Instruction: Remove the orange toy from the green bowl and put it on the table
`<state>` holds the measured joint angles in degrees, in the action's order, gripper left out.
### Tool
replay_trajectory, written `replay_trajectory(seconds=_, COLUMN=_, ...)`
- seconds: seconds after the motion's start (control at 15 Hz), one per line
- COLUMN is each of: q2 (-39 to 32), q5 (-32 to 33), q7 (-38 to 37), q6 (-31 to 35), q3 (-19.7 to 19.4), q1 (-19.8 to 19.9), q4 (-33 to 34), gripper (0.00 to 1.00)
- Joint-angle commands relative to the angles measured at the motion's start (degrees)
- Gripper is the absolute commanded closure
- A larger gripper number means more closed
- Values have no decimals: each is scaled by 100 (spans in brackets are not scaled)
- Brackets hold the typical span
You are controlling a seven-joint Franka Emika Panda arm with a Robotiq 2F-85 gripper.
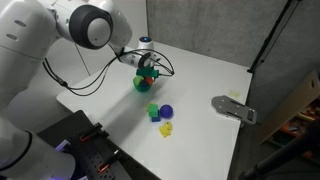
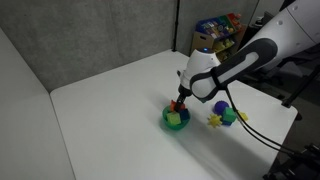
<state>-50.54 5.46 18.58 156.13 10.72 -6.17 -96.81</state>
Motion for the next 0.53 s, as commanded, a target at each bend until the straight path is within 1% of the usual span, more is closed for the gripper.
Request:
replay_trajectory(seconds=0.0, q2=-88, q5=31, q7=128, q6=-64, q3=135, q1=131, q4=197, gripper=51)
replay_trajectory(seconds=0.2, q2=-9, q5=21, q7=132, q6=-42, q3=170, q1=153, q4=148, gripper=74)
replay_trajectory(seconds=0.27, q2=20, q5=15, q7=130, q6=-37, q3=185, q1=161, q4=119, gripper=79)
replay_trajectory(seconds=0.33, q2=46, q5=17, q7=110, q6=-24, q3=184, q1=151, q4=95, gripper=80)
replay_trajectory(seconds=0.4, q2=82, q5=10, q7=92, q6=-27, q3=194, q1=150, q4=72, gripper=84)
replay_trajectory(seconds=0.47, q2=118, q5=3, q7=95, q6=-25, q3=214, q1=158, q4=44, gripper=85)
